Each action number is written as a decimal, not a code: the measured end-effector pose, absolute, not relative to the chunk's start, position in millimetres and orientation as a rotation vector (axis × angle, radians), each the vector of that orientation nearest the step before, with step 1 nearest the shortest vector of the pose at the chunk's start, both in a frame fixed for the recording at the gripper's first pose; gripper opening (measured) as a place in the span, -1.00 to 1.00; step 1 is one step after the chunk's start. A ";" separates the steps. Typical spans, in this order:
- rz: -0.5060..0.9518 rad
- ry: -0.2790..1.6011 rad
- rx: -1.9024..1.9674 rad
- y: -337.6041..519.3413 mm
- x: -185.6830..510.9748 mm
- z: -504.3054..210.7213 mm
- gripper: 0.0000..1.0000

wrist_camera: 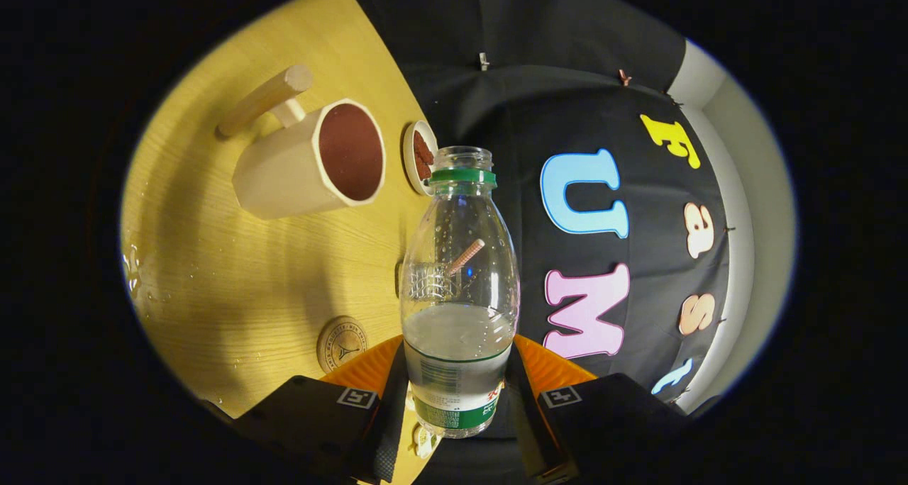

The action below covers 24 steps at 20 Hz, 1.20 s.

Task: Take the bottle from table, then pour the juice into the cup, finally place the bottle on the coaster

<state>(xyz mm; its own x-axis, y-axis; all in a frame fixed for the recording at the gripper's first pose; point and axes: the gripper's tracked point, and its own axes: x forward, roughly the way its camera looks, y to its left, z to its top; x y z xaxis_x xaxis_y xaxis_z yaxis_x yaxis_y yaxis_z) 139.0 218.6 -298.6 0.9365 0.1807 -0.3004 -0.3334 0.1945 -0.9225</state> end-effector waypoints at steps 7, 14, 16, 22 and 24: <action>0.392 0.105 -1.446 221.5 145.8 -301.4 0.37; 0.399 0.089 -1.524 220.6 157.7 -296.7 0.37; 0.405 0.083 -1.543 220.0 159.1 -297.2 0.37; 0.404 0.068 -1.574 221.6 160.2 -293.8 0.37; 0.406 0.069 -1.575 221.2 158.0 -294.3 0.37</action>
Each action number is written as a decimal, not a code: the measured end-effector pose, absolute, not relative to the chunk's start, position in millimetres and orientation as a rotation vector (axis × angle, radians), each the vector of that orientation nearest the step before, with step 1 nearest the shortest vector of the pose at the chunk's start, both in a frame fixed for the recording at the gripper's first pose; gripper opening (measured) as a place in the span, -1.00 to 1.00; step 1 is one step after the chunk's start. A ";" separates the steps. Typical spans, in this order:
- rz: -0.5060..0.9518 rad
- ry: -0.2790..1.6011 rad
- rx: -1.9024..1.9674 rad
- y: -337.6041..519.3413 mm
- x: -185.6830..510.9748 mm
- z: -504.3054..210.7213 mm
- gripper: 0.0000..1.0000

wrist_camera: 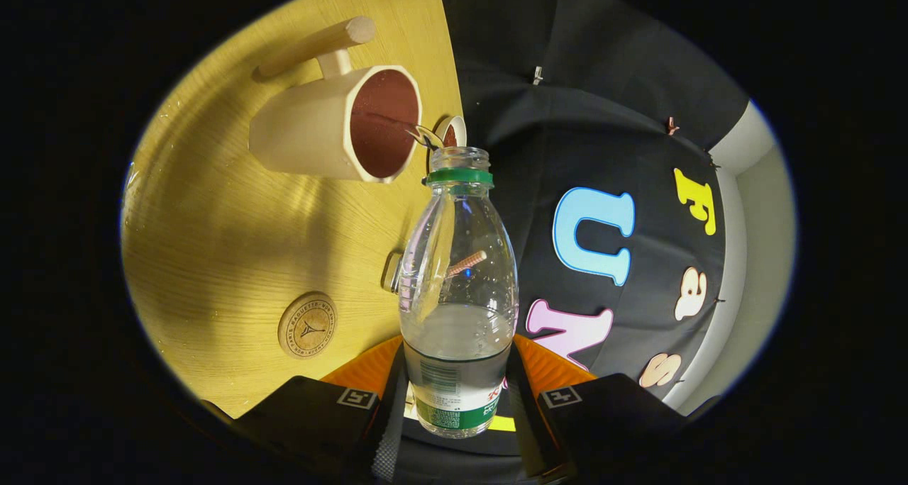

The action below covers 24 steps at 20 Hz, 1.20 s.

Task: Take the bottle from table, then pour the juice into the cup, finally place the bottle on the coaster

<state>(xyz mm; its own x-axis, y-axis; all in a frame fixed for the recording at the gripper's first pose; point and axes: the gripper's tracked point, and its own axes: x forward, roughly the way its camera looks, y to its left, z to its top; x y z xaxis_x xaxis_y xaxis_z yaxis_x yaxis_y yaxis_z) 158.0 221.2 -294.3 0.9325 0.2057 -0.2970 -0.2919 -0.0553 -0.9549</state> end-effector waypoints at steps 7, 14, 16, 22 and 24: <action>0.398 0.058 -1.617 219.1 161.6 -292.1 0.37; 0.401 0.041 -1.656 219.1 166.0 -289.2 0.36; 0.404 0.030 -1.671 219.8 164.6 -289.7 0.36; 0.420 -0.009 -1.734 224.3 167.1 -286.9 0.36; 0.421 -0.023 -1.752 225.3 167.2 -285.9 0.36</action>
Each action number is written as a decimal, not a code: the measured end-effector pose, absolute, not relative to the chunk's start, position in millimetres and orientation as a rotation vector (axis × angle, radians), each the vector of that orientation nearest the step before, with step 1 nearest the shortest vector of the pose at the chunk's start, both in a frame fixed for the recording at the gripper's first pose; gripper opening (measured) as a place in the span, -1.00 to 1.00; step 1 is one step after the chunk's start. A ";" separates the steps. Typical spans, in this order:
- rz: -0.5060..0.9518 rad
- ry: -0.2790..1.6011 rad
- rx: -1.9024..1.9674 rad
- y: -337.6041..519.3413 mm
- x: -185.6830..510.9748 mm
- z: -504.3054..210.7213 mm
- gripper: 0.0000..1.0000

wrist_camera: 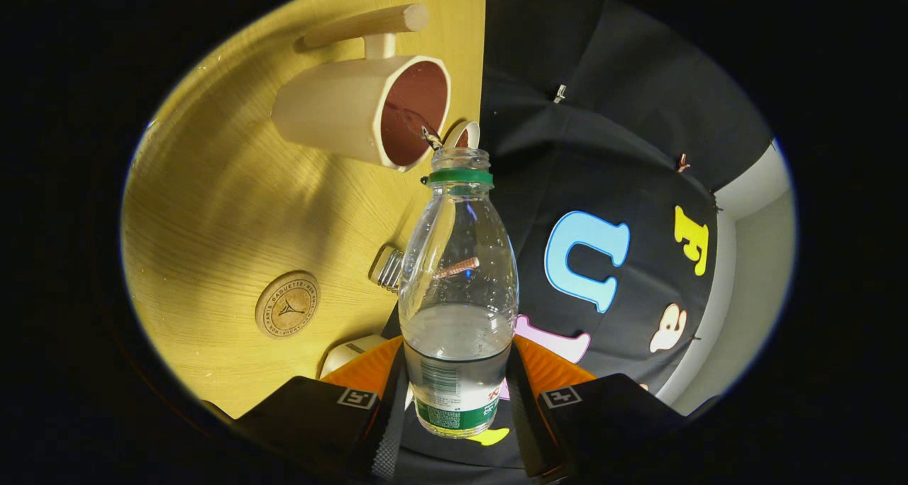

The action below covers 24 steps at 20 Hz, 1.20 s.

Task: Take the bottle from table, then pour the juice into the cup, finally place the bottle on the coaster

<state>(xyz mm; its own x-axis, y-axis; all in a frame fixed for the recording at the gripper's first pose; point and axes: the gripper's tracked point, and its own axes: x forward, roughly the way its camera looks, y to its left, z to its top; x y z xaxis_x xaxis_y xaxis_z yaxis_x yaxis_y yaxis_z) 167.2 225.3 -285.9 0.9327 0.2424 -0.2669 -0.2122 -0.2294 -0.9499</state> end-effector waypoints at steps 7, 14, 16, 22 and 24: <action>0.429 -0.048 -1.797 223.5 169.9 -282.5 0.36; 0.435 -0.102 -1.870 222.9 164.6 -283.9 0.36; 0.434 -0.108 -1.885 221.2 168.0 -285.0 0.36; 0.433 -0.165 -1.956 225.5 170.5 -283.1 0.36; 0.432 -0.178 -1.974 228.2 174.3 -281.0 0.36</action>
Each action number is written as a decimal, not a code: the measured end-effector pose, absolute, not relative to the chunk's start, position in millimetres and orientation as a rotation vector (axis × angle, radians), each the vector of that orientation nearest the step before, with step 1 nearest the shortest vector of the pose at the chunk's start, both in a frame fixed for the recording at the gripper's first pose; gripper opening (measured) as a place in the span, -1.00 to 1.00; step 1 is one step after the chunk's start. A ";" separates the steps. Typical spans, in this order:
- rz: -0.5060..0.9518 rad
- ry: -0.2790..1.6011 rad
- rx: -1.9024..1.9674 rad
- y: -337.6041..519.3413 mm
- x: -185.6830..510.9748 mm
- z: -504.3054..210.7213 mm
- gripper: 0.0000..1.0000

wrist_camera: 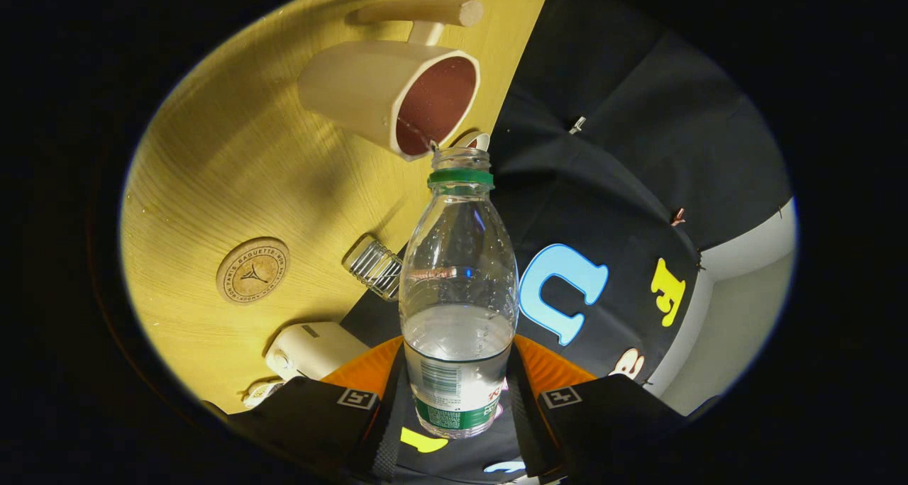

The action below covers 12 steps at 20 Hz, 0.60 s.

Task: Take the bottle from table, then pour the juice into the cup, finally place the bottle on the coaster

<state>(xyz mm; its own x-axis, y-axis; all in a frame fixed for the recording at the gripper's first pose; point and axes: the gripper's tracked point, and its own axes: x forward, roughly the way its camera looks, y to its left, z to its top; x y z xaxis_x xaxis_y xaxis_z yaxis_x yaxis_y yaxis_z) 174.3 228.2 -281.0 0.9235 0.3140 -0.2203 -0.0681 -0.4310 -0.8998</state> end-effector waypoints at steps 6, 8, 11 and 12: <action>0.457 -0.211 -2.010 241.9 175.0 -279.0 0.37; 0.452 -0.215 -2.019 244.0 177.6 -276.6 0.36; 0.451 -0.205 -2.017 239.8 179.1 -277.6 0.37; 0.453 -0.206 -2.018 240.7 179.0 -278.6 0.36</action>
